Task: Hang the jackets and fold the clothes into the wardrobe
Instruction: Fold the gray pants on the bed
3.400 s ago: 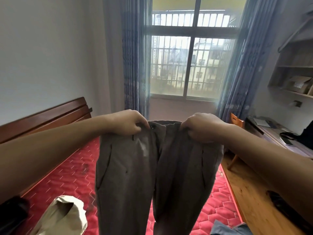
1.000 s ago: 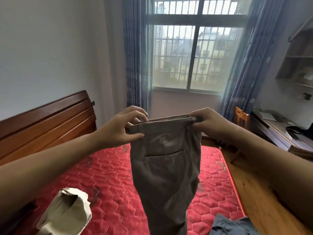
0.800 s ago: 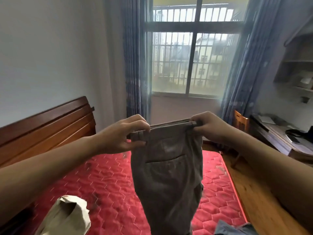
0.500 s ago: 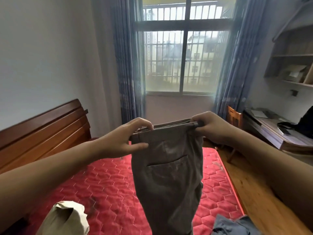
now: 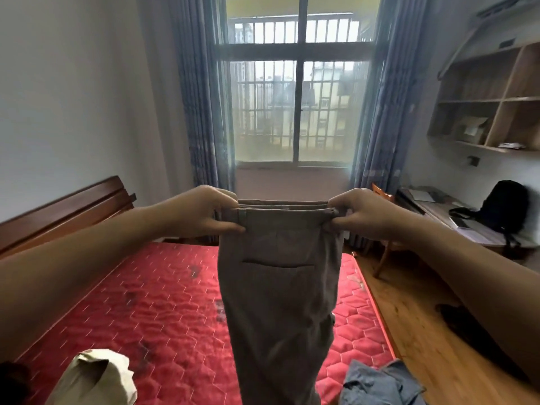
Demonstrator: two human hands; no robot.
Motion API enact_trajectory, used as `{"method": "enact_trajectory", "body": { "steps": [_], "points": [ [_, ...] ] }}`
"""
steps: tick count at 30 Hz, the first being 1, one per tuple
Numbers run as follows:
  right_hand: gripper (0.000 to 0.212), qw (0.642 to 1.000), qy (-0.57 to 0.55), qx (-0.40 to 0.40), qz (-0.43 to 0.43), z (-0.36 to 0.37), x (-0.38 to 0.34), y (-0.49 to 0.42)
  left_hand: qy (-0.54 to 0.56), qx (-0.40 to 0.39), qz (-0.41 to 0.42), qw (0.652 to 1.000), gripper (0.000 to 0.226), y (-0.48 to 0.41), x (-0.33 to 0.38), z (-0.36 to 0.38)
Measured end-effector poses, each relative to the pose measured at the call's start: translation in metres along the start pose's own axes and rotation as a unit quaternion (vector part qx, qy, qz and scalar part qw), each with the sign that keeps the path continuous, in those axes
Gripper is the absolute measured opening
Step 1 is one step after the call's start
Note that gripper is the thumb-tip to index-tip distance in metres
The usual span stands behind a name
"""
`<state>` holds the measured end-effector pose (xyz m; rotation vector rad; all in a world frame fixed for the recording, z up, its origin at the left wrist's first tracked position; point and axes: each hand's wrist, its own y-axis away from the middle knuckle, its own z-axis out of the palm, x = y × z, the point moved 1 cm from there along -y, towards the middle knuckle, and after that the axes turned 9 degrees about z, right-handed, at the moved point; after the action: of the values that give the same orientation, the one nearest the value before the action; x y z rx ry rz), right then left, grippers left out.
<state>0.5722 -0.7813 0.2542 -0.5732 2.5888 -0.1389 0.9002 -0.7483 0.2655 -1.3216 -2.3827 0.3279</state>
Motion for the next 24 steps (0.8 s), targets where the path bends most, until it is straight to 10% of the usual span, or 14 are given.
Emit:
{"method": "enact_trajectory", "body": {
  "steps": [5,16,20,24],
  "points": [
    [0.012,0.991,-0.132,-0.006,-0.017,-0.042,-0.014,0.025,-0.01,0.084,-0.013,0.996,0.047,-0.014,0.035,-0.027],
    [0.024,0.963,-0.24,0.078,-0.098,-0.073,-0.047,0.058,-0.003,0.152,-0.114,0.982,0.034,-0.007,0.093,-0.071],
    [0.045,0.943,-0.293,0.115,-0.103,-0.065,-0.065,0.069,-0.058,0.188,-0.098,0.975,0.079,-0.025,0.136,-0.08],
    [0.053,0.934,-0.317,0.12,-0.11,-0.057,-0.081,0.083,-0.097,0.034,-0.129,0.986,0.1,-0.077,0.175,-0.049]
  ]
}}
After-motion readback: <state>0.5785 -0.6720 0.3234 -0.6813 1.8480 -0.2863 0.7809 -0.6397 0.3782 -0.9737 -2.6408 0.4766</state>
